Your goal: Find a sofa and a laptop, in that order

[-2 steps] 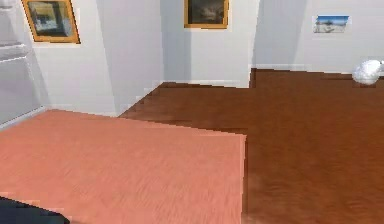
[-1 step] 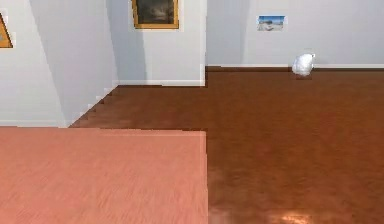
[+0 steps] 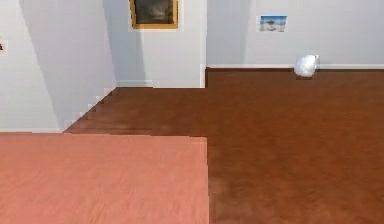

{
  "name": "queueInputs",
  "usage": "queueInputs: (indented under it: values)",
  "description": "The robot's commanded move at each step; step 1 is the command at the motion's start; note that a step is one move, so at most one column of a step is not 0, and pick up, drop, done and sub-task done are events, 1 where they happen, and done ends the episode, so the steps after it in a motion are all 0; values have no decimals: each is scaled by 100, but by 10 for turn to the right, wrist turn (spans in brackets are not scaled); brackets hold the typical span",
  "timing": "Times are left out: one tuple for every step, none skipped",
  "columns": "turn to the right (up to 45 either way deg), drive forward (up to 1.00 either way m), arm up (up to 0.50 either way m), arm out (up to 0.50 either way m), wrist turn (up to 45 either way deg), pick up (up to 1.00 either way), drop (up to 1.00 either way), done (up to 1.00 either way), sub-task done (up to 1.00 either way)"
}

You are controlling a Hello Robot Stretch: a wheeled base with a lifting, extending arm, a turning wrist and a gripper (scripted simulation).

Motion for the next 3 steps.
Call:
queueInputs:
  values:
    - [-270, 0, 0, 0, 0, 0, 0, 0, 0]
    - [0, 80, 0, 0, 0, 0, 0, 0, 0]
    - [-450, 0, 0, 0, 0, 0, 0, 0, 0]
